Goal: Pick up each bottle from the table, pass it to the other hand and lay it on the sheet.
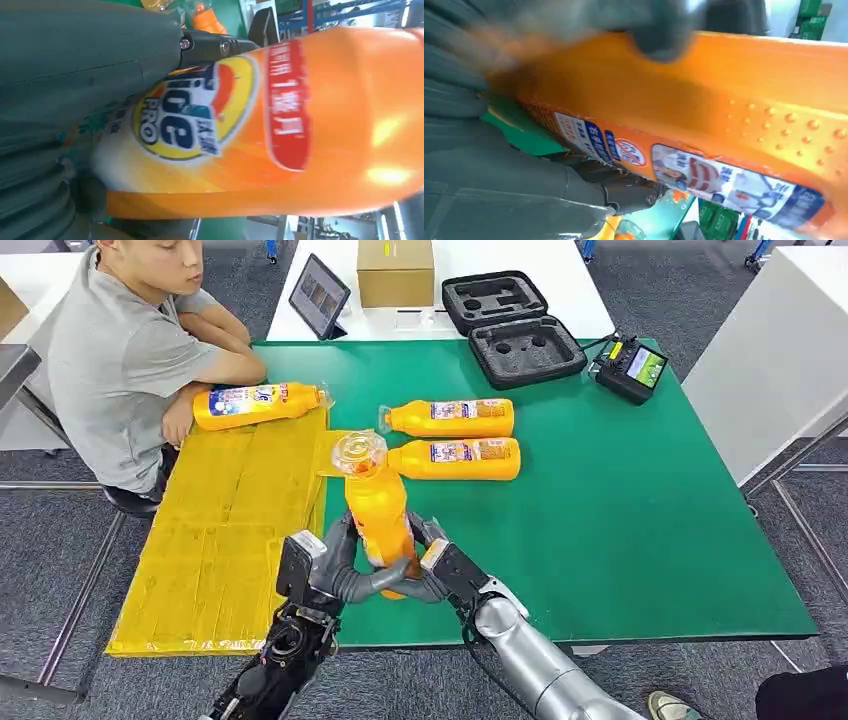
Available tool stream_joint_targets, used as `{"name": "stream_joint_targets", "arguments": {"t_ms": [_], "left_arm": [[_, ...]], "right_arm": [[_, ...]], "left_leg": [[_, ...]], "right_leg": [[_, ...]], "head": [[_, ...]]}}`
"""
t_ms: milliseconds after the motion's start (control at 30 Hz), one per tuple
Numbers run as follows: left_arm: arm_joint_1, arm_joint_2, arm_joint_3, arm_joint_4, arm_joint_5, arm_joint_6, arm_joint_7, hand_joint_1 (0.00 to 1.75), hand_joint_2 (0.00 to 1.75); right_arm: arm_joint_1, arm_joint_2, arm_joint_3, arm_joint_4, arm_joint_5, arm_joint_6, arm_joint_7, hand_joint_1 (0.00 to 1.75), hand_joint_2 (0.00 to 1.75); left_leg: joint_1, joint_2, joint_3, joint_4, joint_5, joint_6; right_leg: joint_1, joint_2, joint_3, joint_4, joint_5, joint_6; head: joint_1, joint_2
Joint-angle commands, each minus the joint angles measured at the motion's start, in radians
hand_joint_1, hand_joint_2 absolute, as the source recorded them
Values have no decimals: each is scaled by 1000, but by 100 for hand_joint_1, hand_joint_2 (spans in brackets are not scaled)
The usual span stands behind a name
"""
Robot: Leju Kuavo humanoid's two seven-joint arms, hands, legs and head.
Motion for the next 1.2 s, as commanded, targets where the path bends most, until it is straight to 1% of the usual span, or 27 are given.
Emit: {"name": "stream_joint_targets", "arguments": {"t_ms": [33,133,167,233,333,367,433,467,500,567,600,633,667,700,733,767,833,900,933,1000,1033,1100,1133,1167,1200], "left_arm": [[-33,5,-14,78,12,15,2,0,175],[-33,5,-14,78,12,15,2,0,175],[-33,5,-14,78,12,15,2,0,175],[-33,5,-14,78,12,15,2,0,175],[-33,5,-14,78,12,15,2,0,175],[-33,2,-10,80,17,21,-1,0,175],[-37,0,-8,81,21,24,-5,0,175],[-41,-2,-7,83,22,29,-7,73,175],[-48,-4,-6,86,24,33,-8,75,175],[-65,-8,-9,91,28,33,-6,14,175],[-71,-9,-11,91,30,32,-5,7,175],[-74,-9,-12,87,33,31,-6,19,175],[-75,-9,-12,84,35,32,-7,65,175],[-76,-10,-12,78,36,32,-9,154,175],[-77,-9,-12,75,36,33,-10,168,175],[-76,-9,-12,69,35,36,-14,175,175],[-80,-10,-11,67,31,46,-18,175,175],[-86,-13,-10,66,31,47,-18,175,175],[-90,-14,-11,70,32,47,-18,175,175],[-96,-17,-11,74,33,48,-19,175,175],[-100,-19,-12,77,34,49,-19,175,175],[-106,-22,-16,83,34,47,-20,175,175],[-108,-25,-19,85,32,49,-20,175,175],[-109,-27,-22,89,30,52,-20,175,175],[-110,-27,-23,91,29,53,-21,175,175]], "right_arm": [[-32,9,86,29,32,-33,2,175,175],[-32,9,86,29,32,-33,2,175,175],[-32,9,86,29,32,-33,2,175,175],[-32,9,86,29,32,-33,2,175,175],[-32,9,86,29,32,-33,2,175,175],[-33,6,98,38,34,-35,2,175,175],[-29,8,118,48,47,-55,2,175,175],[-29,9,130,60,59,-70,2,175,175],[-28,11,139,74,64,-79,2,175,175],[-34,16,163,102,86,-108,2,173,175],[-37,21,173,118,94,-111,2,175,175],[-38,23,185,129,103,-118,2,175,175],[-37,25,190,135,107,-124,2,175,175],[-33,31,190,143,104,-120,2,175,175],[-31,31,191,144,105,-122,2,175,175],[-32,34,192,158,109,-129,2,175,175],[-29,35,191,164,109,-130,2,175,175],[-28,33,190,167,108,-128,2,171,175],[-29,34,189,169,108,-127,2,171,175],[-32,35,183,178,106,-125,2,161,175],[-35,37,179,185,105,-126,2,154,175],[-38,39,170,192,103,-129,2,148,175],[-38,38,166,192,100,-126,2,136,175],[-38,37,163,191,98,-124,2,134,175],[-37,36,162,190,98,-124,2,127,175]], "left_leg": [[0,1,2,0,-1,-1],[1,0,6,0,-2,-2],[1,0,3,0,-1,-1],[0,0,2,0,-1,-1],[1,0,4,0,-2,-2],[1,0,3,0,-1,-1],[1,0,5,0,-2,-2],[0,0,2,0,-1,-1],[1,0,4,0,-2,-2],[1,-1,3,0,-1,-1],[1,-1,4,0,-2,-2],[1,-1,3,0,-1,-1],[1,-1,4,0,-2,-2],[1,-1,2,0,-1,-1],[1,-1,4,0,-1,-2],[2,-2,5,1,-2,-2],[2,-3,4,1,-2,-2],[1,-1,2,0,-1,-1],[1,-3,3,0,-1,-2],[2,-4,4,1,-2,-2],[2,-3,2,0,-1,-2],[2,-3,2,1,-1,-2],[2,-4,2,1,-1,-2],[1,-3,1,0,0,-1],[2,-5,3,1,-1,-2]], "right_leg": [[0,1,2,0,-1,-1],[1,2,5,0,-2,-2],[0,1,3,0,-1,-1],[0,1,2,0,0,-1],[0,1,4,0,-2,-1],[0,1,3,0,-1,-1],[1,1,5,0,-2,-2],[0,1,2,0,-1,-1],[1,1,4,0,-1,-1],[1,0,3,0,-1,-1],[1,0,5,0,-2,-2],[1,0,3,0,-1,-1],[1,0,4,0,-2,-2],[1,0,2,-1,-1,-1],[1,0,4,0,-2,-2],[2,0,5,0,-2,-2],[2,-1,4,0,-2,-2],[1,-1,2,0,-1,-1],[1,-1,4,0,-2,-1],[2,-3,5,0,-2,-2],[1,-2,3,0,-1,-1],[1,-2,3,0,-2,-1],[1,-2,3,0,-2,-1],[1,-2,1,0,-1,-1],[2,-3,4,0,-2,-2]], "head": [[0,0],[0,0],[0,0],[0,0],[0,0],[0,0],[0,0],[0,0],[0,0],[0,0],[0,0],[0,0],[0,0],[0,0],[0,0],[0,0],[0,0],[0,0],[0,0],[0,0],[0,0],[0,0],[0,0],[0,0],[0,0]]}}
